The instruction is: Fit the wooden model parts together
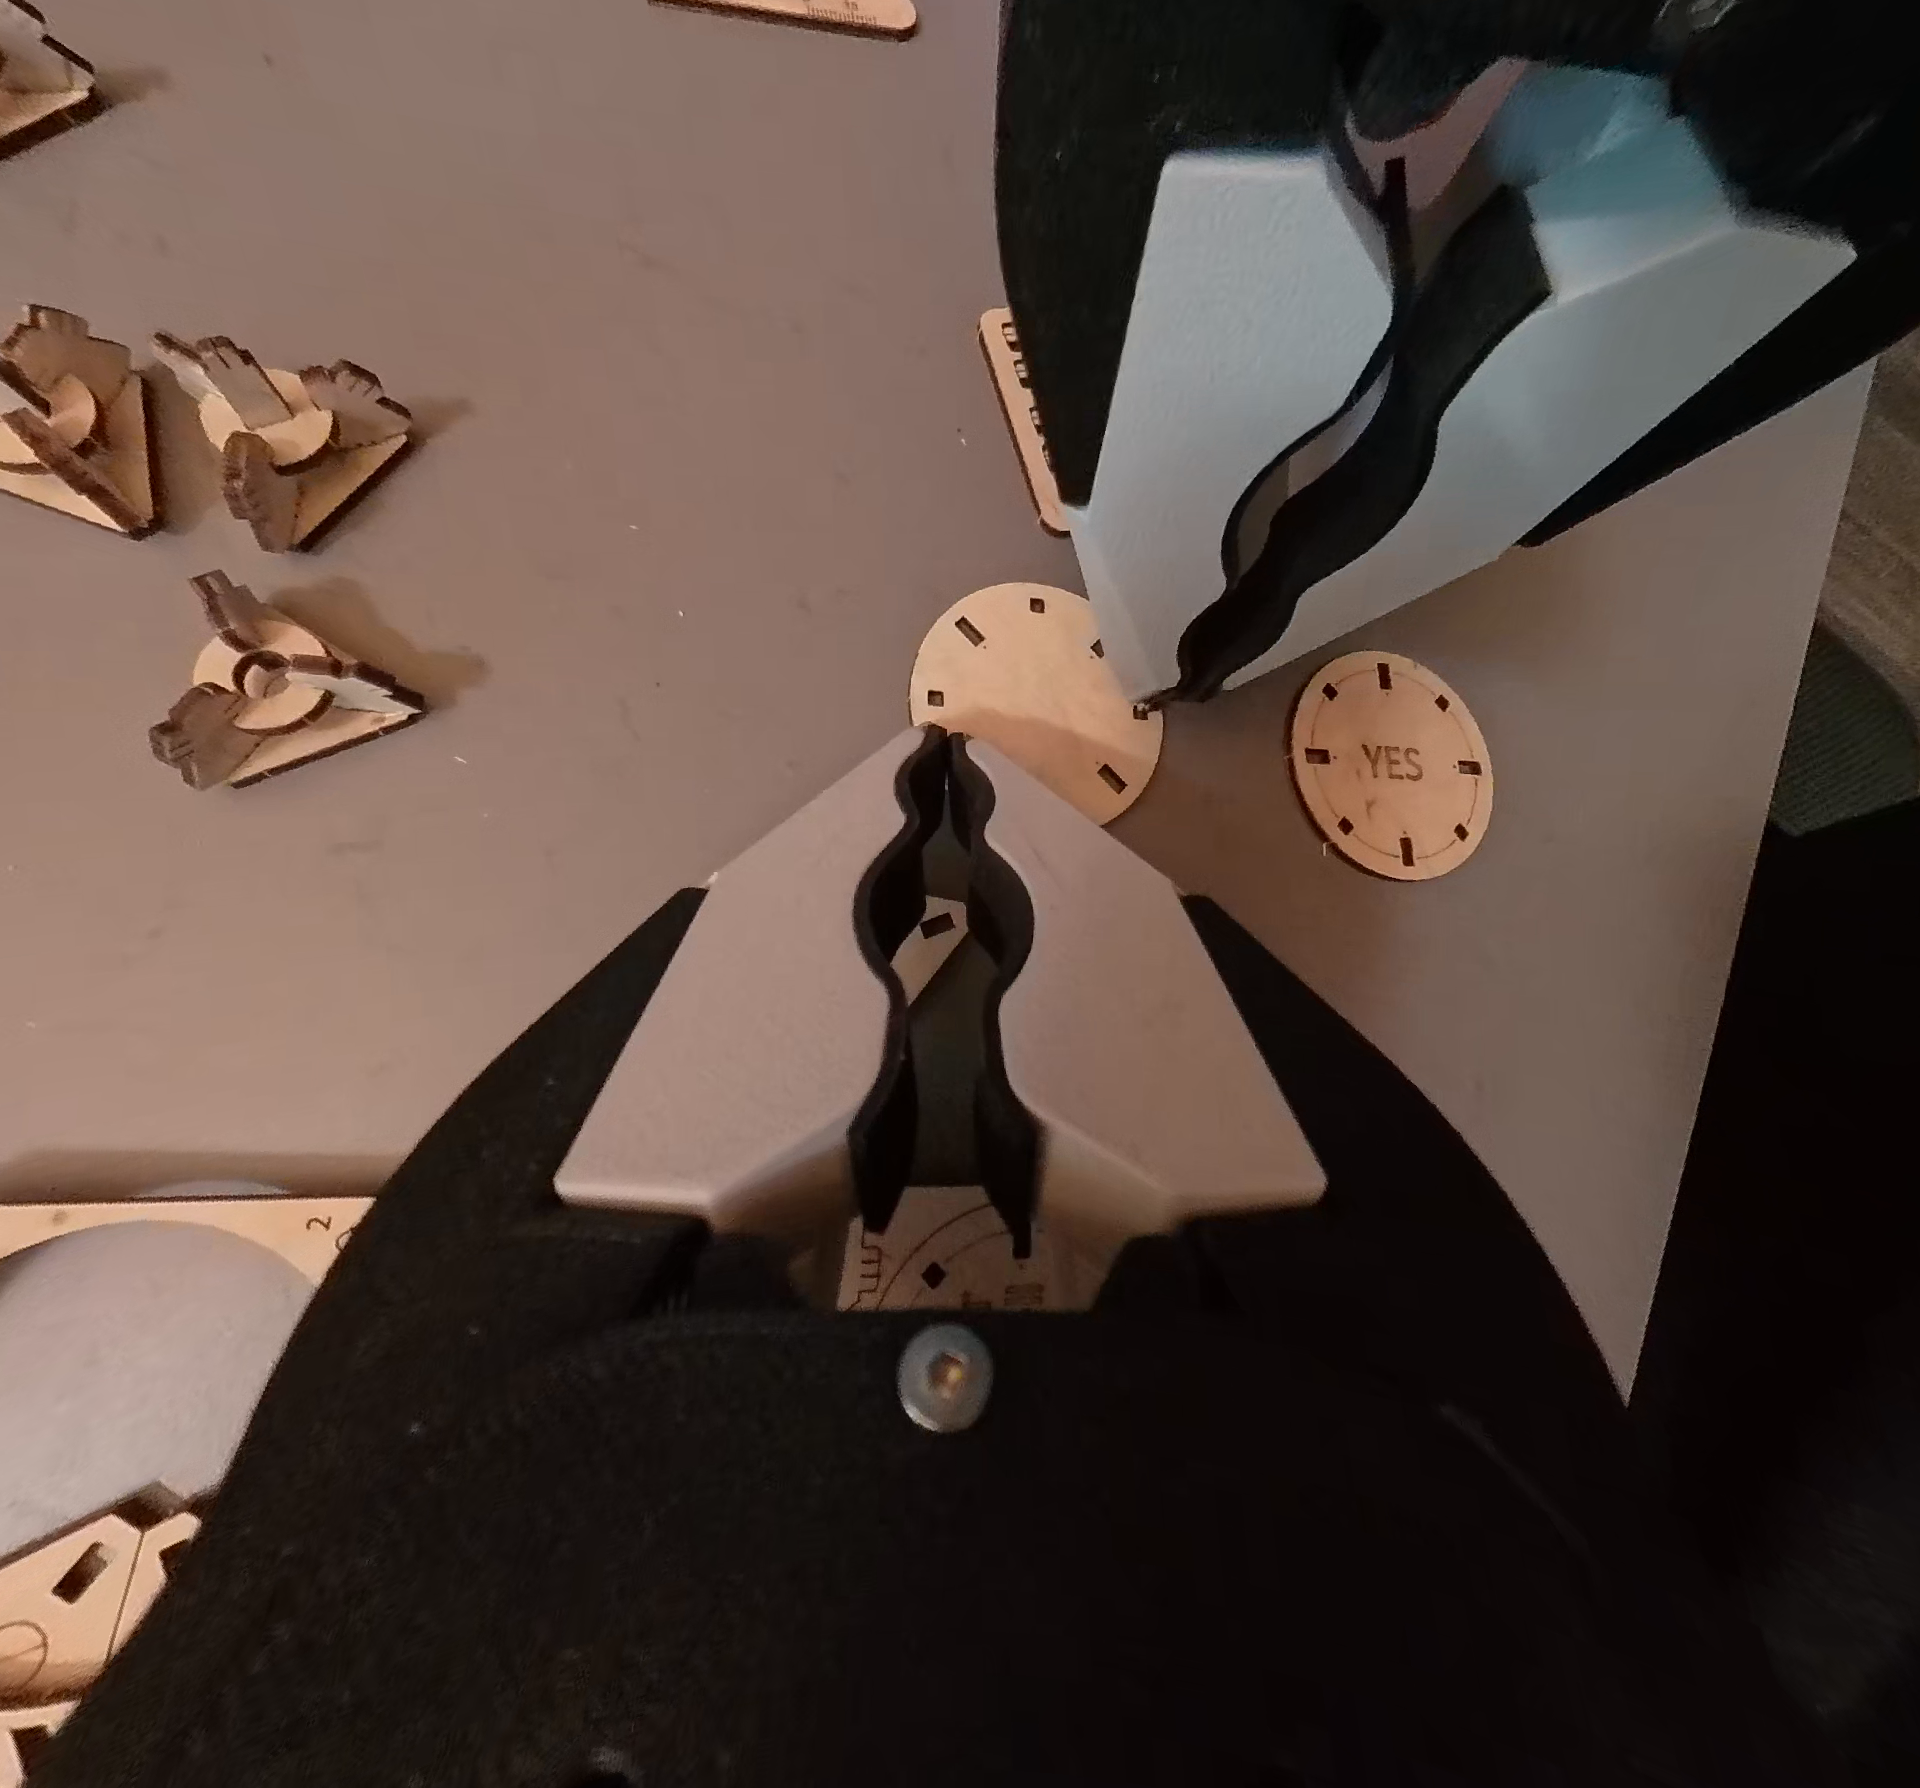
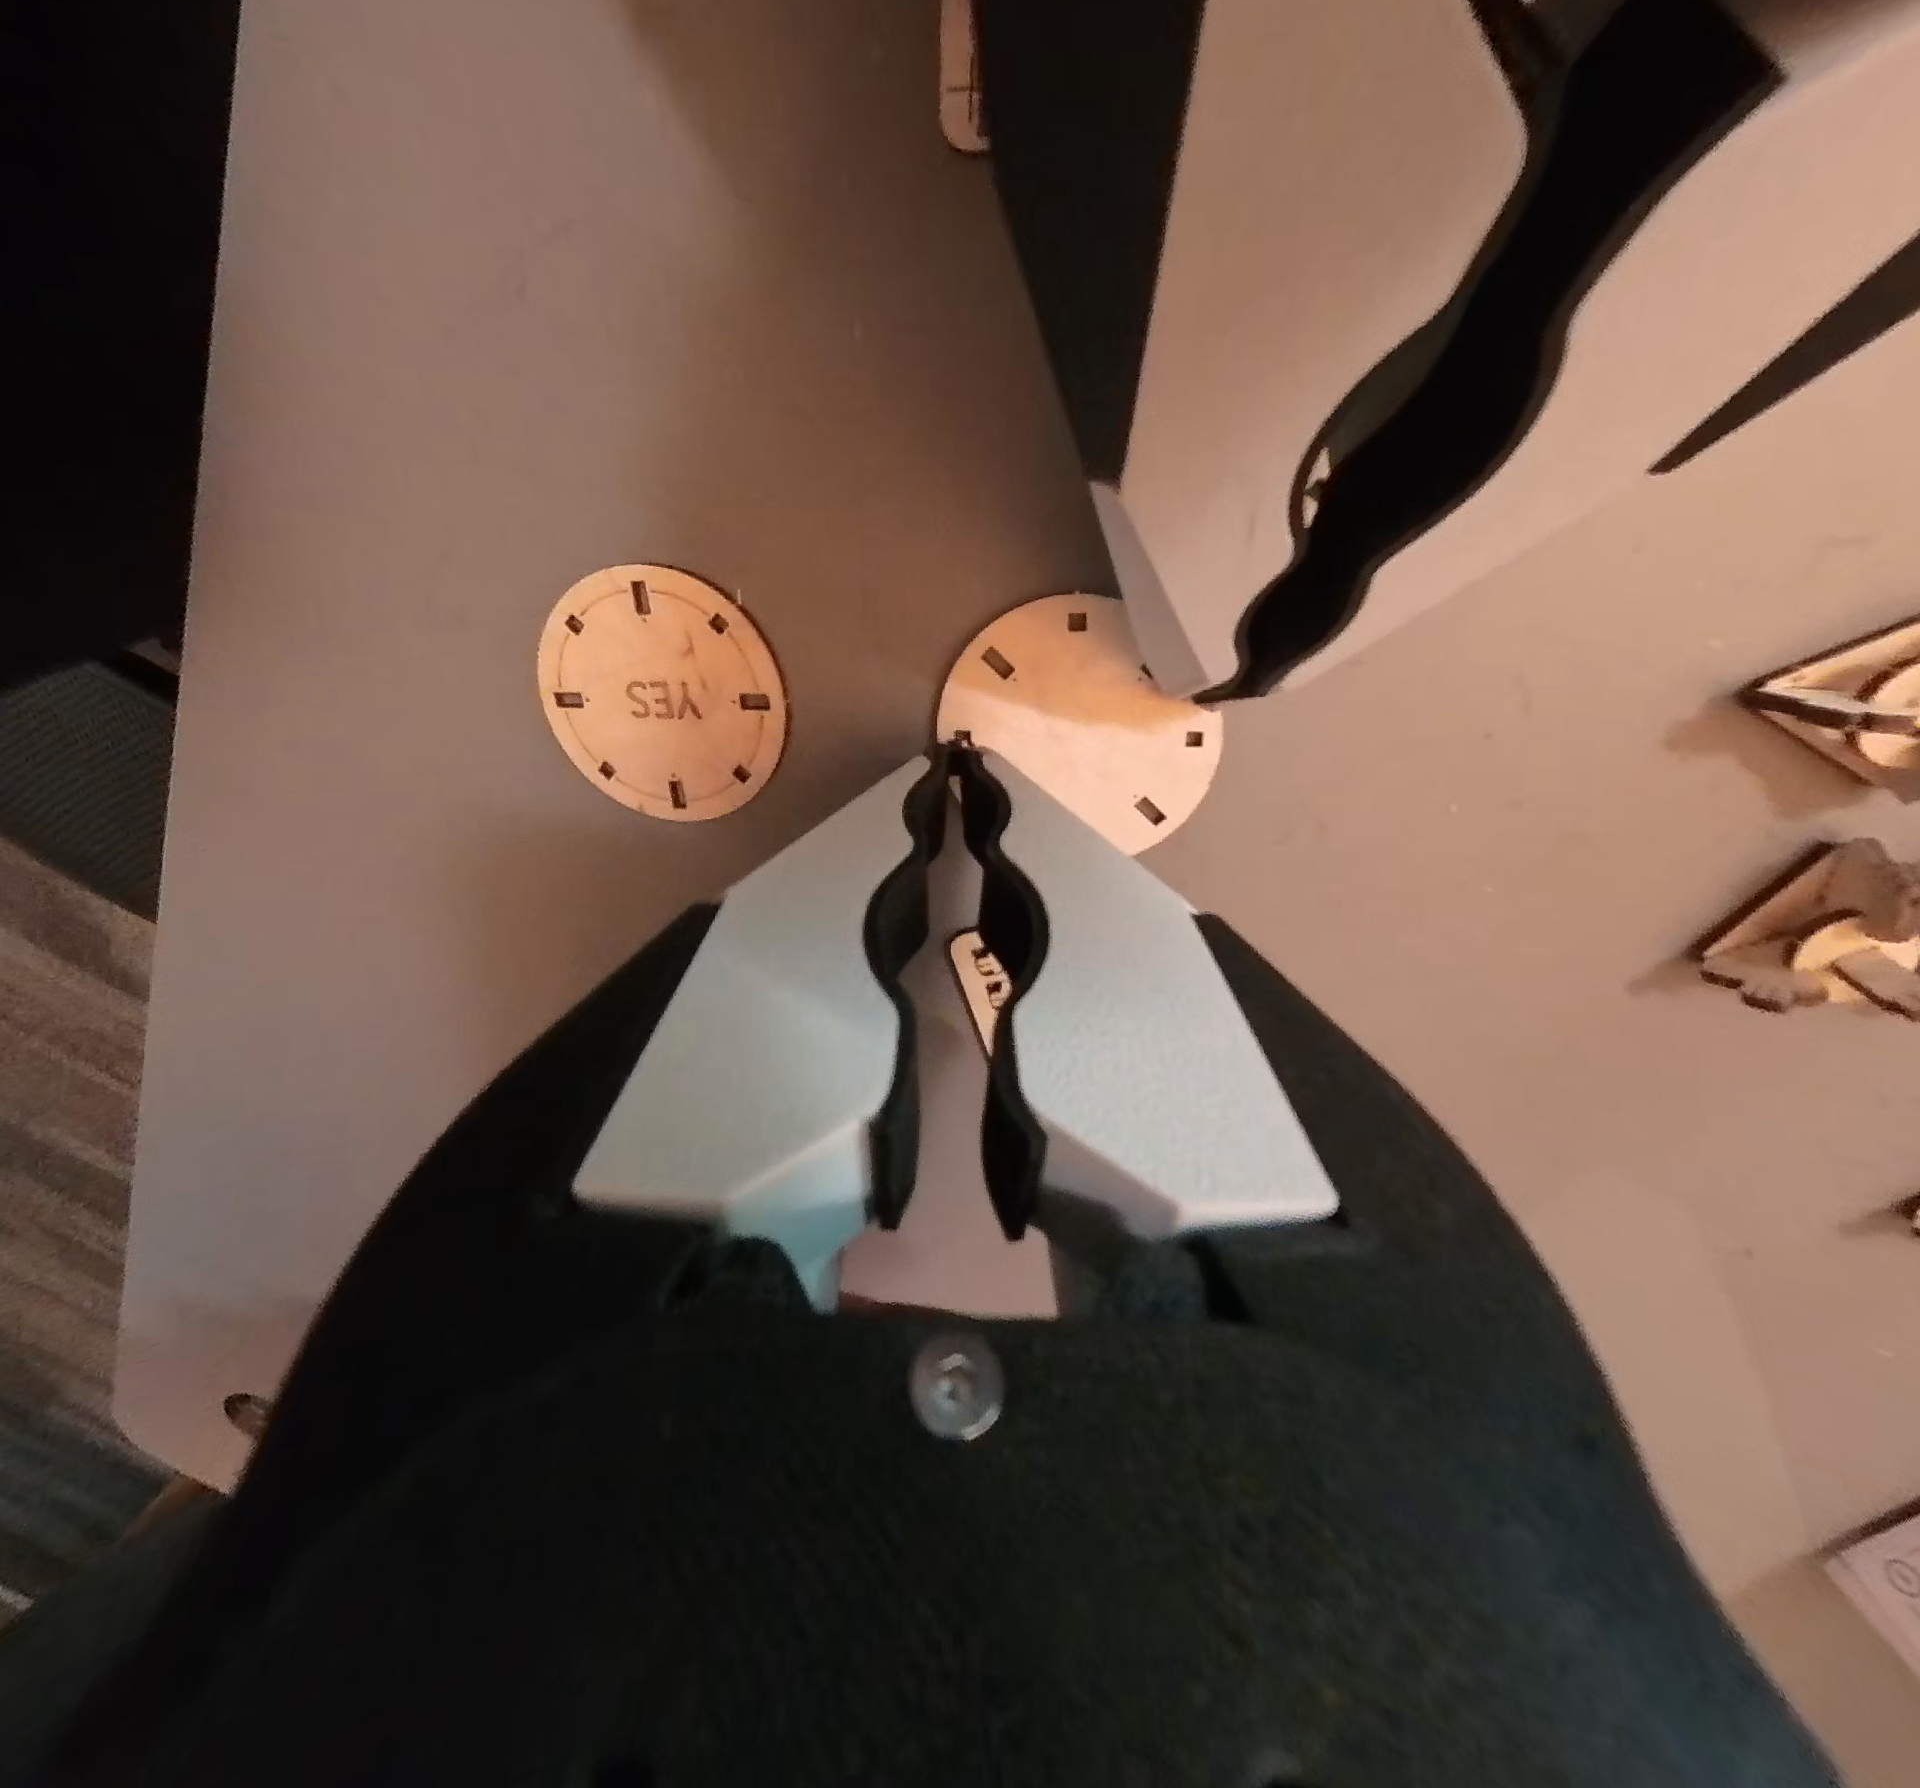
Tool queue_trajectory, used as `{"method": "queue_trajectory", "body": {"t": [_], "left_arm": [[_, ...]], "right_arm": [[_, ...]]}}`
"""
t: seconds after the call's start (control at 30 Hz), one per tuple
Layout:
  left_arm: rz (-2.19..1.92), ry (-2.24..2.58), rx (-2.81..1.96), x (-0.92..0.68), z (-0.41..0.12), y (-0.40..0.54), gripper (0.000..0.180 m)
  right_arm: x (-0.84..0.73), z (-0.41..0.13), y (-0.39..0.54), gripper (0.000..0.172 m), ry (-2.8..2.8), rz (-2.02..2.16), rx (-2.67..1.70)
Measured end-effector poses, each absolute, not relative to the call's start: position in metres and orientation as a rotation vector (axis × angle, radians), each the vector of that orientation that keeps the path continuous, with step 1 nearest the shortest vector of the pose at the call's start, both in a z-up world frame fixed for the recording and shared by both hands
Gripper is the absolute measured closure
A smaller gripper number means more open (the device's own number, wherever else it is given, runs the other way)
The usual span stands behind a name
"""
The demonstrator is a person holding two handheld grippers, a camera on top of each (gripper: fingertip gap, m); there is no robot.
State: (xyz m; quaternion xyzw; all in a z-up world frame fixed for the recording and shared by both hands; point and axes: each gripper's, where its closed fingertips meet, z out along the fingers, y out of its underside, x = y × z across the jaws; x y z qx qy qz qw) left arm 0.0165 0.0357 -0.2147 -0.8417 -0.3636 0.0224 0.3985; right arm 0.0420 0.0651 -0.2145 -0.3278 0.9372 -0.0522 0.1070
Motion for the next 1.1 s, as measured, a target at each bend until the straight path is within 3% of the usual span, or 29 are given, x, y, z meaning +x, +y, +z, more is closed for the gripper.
{"method": "queue_trajectory", "body": {"t": [0.77,1.1], "left_arm": [[0.048,-0.93,-2.123,0.0168,-0.2149,0.0356,0.18],[0.025,-0.937,-2.113,0.0169,-0.2148,0.0355,0.18]], "right_arm": [[0.0413,-0.2165,0.0649,0.171,2.775,-0.037,-0.99],[0.0414,-0.2162,0.0633,0.171,2.827,-0.227,-0.939]]}}
